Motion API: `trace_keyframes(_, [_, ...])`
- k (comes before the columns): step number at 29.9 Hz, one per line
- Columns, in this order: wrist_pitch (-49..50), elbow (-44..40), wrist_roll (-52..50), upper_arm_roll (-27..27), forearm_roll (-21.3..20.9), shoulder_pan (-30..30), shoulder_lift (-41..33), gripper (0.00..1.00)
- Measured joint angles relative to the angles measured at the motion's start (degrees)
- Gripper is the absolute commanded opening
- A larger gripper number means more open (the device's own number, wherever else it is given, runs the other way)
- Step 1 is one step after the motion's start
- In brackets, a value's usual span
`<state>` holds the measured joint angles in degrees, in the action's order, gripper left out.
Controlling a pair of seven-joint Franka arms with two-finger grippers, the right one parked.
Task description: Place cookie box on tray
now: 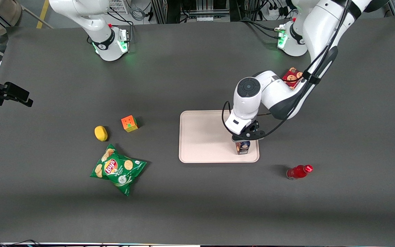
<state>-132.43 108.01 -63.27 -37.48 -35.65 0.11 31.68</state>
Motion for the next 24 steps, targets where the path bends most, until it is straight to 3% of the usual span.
trace_keyframes(1, [0.0,0.0,0.0,0.0,0.0,0.0,0.0,0.99])
trace_keyframes(2, [0.0,0.0,0.0,0.0,-0.1,0.0,0.0,1.0])
trace_keyframes(24, [0.0,0.0,-0.2,0.2,-0.7,0.1,0.9,1.0])
